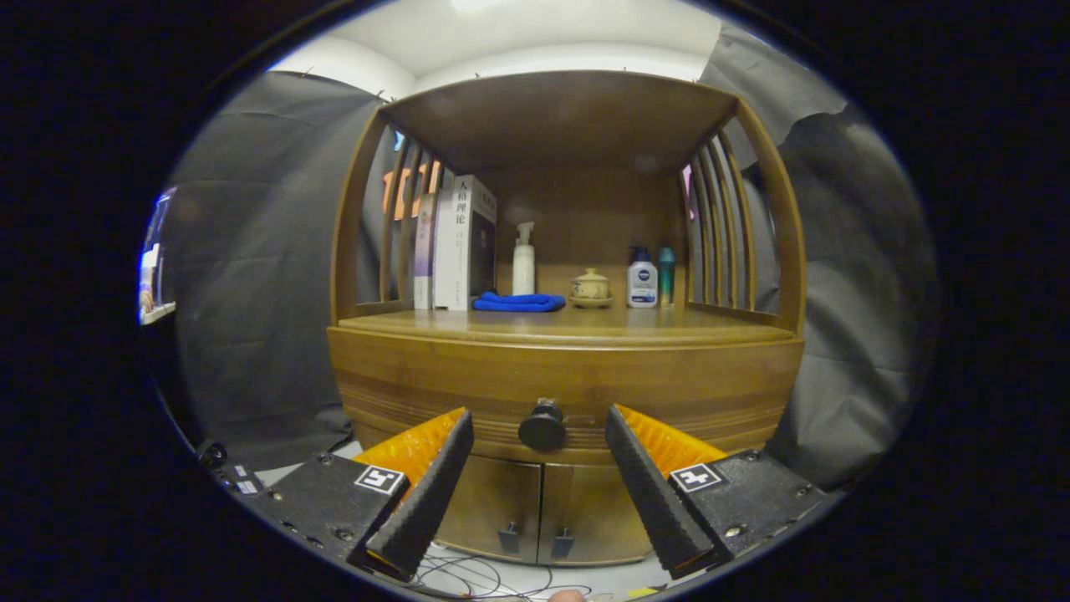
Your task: Pull open the drawer, take out the items inside it, and place them on the countertop above the cabinet.
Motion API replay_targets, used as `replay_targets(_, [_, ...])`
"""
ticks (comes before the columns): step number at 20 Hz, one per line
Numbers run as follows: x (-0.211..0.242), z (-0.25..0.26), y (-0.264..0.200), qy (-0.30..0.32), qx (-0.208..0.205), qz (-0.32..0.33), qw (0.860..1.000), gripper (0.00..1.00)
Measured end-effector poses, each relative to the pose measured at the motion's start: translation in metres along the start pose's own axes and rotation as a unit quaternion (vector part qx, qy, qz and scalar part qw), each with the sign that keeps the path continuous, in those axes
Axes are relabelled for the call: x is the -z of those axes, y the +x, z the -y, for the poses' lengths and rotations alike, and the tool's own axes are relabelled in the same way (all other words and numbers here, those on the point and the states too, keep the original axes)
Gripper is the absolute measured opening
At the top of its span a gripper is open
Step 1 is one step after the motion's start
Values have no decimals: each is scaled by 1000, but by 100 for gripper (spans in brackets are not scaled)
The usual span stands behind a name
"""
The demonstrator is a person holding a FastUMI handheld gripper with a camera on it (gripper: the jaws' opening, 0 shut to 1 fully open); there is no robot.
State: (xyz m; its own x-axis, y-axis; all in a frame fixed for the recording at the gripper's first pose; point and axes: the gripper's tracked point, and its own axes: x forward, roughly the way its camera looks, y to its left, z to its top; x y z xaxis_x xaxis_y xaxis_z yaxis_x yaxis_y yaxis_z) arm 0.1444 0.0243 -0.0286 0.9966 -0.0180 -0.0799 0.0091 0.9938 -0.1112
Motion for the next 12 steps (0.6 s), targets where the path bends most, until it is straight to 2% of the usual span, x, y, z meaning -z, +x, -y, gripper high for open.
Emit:
replay_targets(7, [13,-4,48,-24,20,-28,999,99])
replay_targets(10, [24,-3,56,-29,25,-44,998,94])
replay_targets(12, [29,-2,59,-34,30,-49,998,86])
